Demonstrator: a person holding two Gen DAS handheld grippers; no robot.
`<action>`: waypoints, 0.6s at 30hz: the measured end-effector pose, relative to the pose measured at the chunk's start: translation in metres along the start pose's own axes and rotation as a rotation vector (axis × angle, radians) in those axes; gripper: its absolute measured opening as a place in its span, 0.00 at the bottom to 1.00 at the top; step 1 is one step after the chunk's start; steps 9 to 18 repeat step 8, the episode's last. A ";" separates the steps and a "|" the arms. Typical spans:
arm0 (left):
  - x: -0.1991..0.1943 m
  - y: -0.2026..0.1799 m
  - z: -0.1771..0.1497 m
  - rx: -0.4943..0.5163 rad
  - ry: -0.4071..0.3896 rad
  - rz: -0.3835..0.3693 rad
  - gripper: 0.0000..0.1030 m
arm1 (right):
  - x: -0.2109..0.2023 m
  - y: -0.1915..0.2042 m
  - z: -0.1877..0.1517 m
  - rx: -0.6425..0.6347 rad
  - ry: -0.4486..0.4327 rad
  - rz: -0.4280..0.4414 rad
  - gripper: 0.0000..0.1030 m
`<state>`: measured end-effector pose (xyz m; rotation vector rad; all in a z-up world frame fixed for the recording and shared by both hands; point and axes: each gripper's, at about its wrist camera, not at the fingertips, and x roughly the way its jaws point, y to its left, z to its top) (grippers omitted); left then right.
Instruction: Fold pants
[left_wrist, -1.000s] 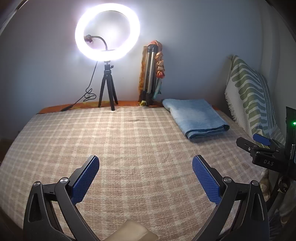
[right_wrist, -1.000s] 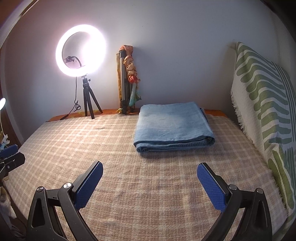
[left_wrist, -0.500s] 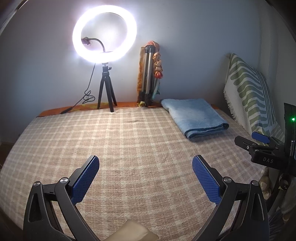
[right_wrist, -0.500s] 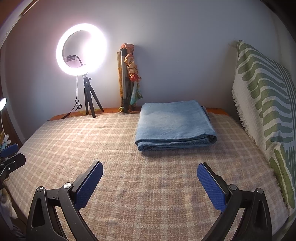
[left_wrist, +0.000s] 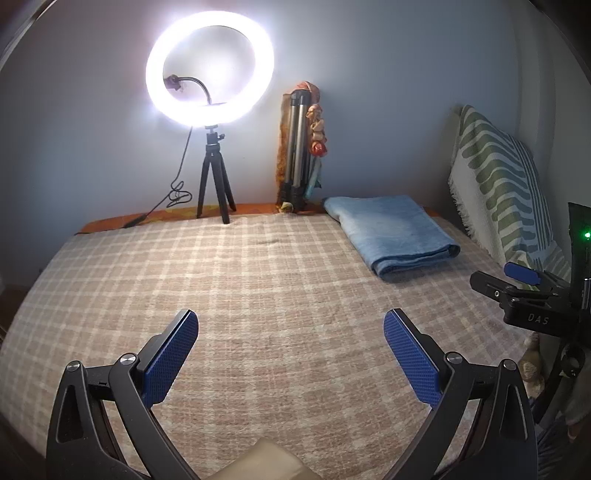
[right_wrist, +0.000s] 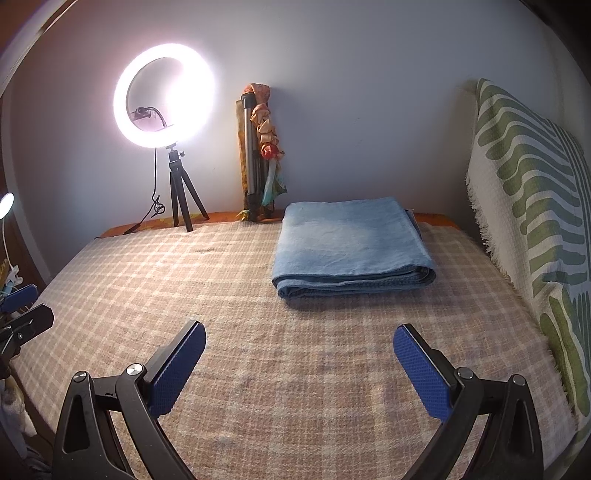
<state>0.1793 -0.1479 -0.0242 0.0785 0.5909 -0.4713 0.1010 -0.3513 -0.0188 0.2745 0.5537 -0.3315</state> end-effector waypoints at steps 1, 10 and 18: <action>0.000 0.000 0.000 0.003 -0.007 0.005 0.98 | 0.000 0.000 0.000 0.001 0.000 0.000 1.00; -0.001 -0.001 0.000 0.020 -0.010 0.000 0.98 | 0.002 0.000 -0.001 0.006 0.008 0.007 1.00; -0.001 -0.001 0.000 0.020 -0.010 0.000 0.98 | 0.002 0.000 -0.001 0.006 0.008 0.007 1.00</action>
